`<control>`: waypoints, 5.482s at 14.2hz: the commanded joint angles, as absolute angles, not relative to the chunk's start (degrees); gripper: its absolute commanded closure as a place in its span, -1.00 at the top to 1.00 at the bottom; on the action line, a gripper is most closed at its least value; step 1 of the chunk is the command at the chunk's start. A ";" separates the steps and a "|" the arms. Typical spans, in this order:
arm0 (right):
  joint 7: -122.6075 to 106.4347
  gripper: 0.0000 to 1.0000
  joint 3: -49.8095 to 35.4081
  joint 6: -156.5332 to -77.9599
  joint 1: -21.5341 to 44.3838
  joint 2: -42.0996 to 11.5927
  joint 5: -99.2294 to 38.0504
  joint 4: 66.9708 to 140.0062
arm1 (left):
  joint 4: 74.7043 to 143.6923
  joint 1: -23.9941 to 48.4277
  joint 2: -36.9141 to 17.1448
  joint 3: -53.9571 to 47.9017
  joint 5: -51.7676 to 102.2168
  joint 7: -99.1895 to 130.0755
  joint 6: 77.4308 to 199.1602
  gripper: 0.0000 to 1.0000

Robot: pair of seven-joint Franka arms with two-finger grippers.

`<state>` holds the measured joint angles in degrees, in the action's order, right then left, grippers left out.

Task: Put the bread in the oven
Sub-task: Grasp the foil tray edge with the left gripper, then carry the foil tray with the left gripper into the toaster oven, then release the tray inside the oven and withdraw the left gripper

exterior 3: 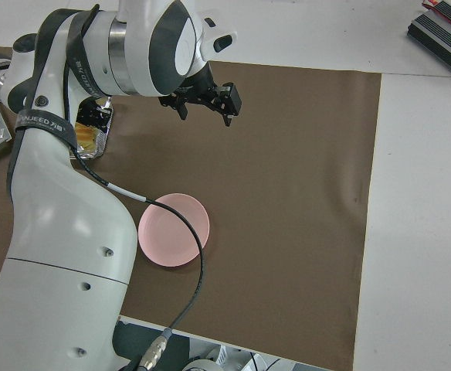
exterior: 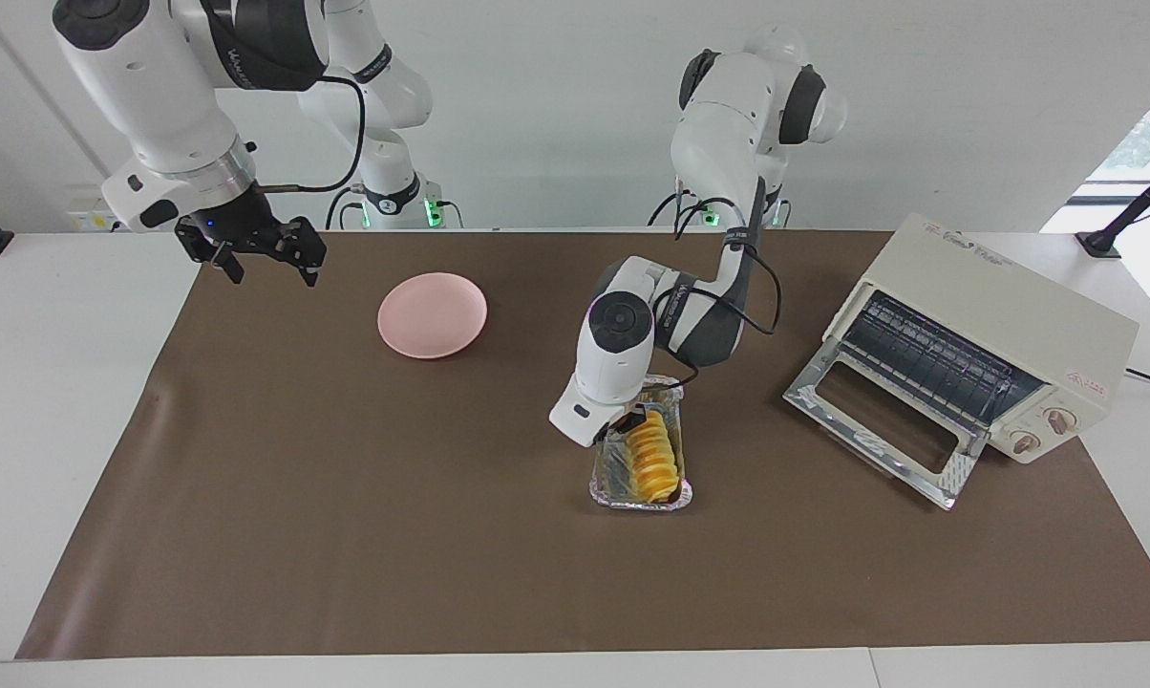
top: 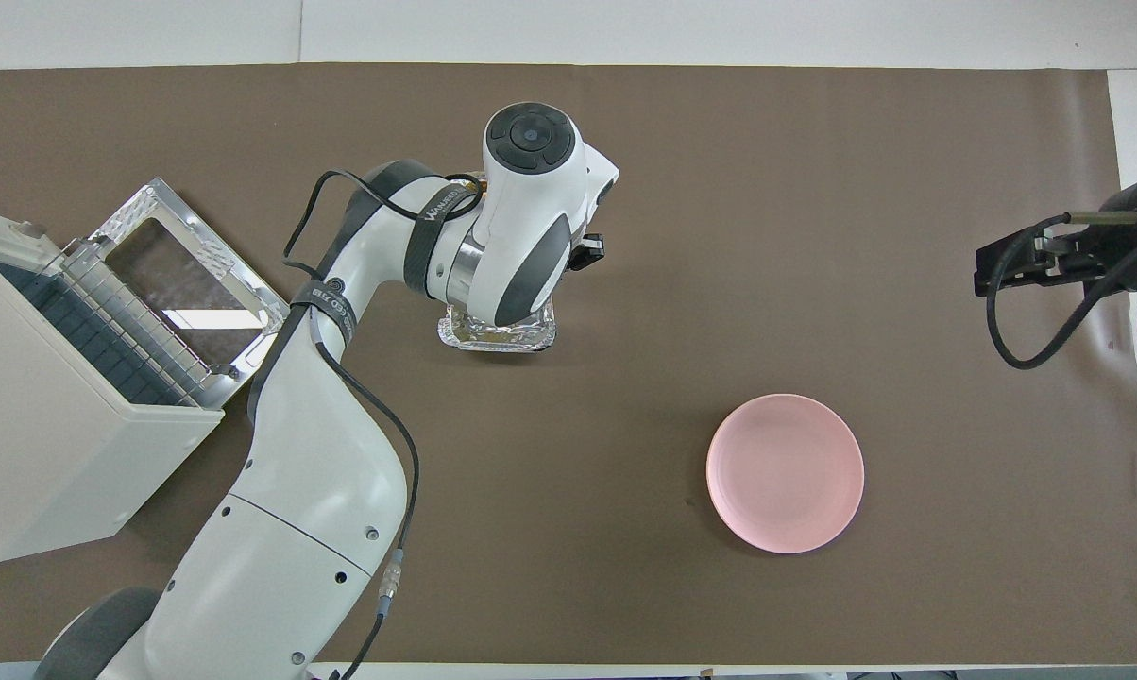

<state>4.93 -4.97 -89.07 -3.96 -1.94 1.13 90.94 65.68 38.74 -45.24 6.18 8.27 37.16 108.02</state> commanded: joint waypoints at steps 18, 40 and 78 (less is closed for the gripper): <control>3.60 1.00 -5.80 -88.77 -4.92 -0.79 1.76 92.20 | 66.18 27.61 -36.30 28.56 12.04 47.64 84.82 -1.00; 3.60 1.00 -5.80 -88.77 -4.92 -0.79 1.76 92.20 | 80.85 26.28 -30.15 31.82 1.94 35.60 87.27 -1.00; 3.60 1.00 -5.80 -88.77 -4.92 -0.79 1.76 92.20 | 79.82 27.33 -24.01 31.73 -1.05 16.73 94.14 1.00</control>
